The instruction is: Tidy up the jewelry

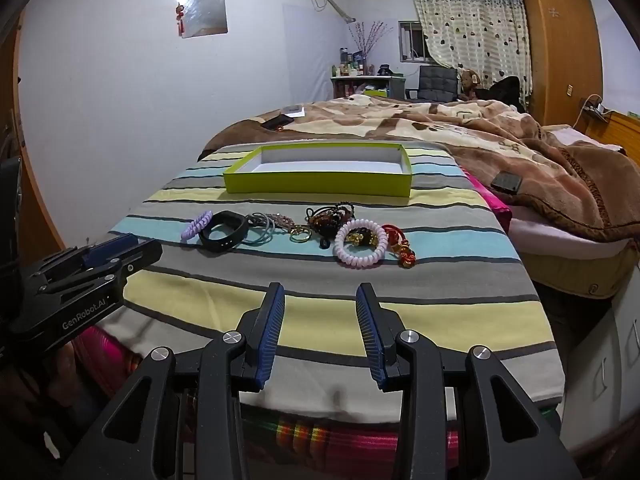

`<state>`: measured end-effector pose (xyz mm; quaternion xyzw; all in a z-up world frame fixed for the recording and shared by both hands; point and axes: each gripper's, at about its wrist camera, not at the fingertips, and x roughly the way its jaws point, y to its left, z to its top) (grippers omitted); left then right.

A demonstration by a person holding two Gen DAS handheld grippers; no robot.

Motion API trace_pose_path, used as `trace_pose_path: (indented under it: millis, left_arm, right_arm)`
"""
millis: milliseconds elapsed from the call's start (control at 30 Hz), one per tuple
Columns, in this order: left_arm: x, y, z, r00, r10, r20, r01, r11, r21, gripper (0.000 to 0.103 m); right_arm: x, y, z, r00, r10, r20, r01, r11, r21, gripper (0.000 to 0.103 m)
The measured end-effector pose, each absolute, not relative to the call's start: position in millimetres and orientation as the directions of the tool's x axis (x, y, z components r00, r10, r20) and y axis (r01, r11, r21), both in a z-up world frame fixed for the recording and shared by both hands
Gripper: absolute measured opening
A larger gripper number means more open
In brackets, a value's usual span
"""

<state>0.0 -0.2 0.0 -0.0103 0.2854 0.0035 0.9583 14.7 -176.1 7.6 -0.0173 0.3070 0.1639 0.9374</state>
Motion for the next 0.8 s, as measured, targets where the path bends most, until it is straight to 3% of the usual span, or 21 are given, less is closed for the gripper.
trace_pose_path:
  millis: [800]
  left_arm:
    - [-3.6, -3.9, 2.5, 0.836, -0.008, -0.549, -0.006, 1.0, -0.024, 0.039]
  right_arm:
    - [15.7, -176.3, 7.5, 0.76, 0.298, -0.577, -0.319, 0.945, 0.069, 0.038]
